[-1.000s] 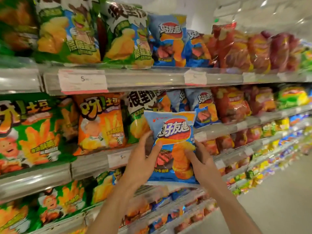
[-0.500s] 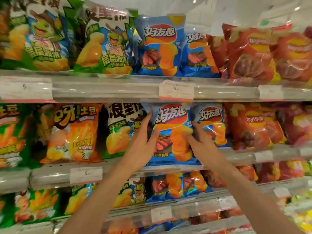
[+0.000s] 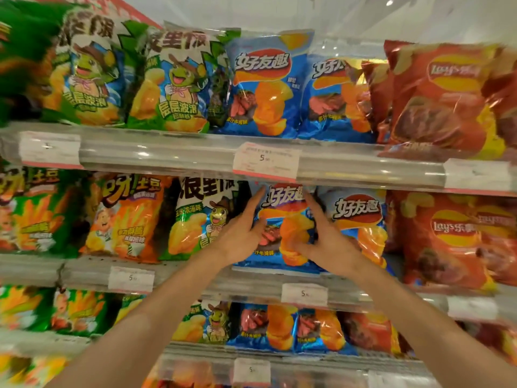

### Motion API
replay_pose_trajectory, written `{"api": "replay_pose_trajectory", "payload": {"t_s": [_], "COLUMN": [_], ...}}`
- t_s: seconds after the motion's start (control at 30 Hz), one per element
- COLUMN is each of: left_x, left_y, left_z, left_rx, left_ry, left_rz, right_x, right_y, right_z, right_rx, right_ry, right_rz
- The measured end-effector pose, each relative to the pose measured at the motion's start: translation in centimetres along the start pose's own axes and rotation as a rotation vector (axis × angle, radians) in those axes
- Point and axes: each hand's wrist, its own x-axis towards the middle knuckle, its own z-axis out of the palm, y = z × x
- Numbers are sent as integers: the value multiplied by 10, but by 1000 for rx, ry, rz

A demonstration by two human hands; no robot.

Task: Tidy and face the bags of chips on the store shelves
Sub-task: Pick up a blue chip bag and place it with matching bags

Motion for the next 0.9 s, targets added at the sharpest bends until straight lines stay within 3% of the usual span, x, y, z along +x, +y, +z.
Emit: {"api": "replay_pose_trajectory", "payload": {"t_s": [0.27, 0.57, 0.8, 0.9], "left_x": [16, 18, 32, 17], "left_y": [-5, -7, -13, -9], "left_z": [-11, 13, 14, 13], "left_rx": [-110, 39, -100, 55], "left_ry": [-240, -133, -120, -63], "left_rz": [6, 65, 99, 146], "right_x": [4, 3, 13, 4], "right_y": [-7, -7, 3, -2], "right_z": [-15, -6, -2, 2], "right_rx": [-162, -240, -118, -243], "right_ry": [-112, -63, -92, -24], "right_rz": [43, 37, 23, 8]}}
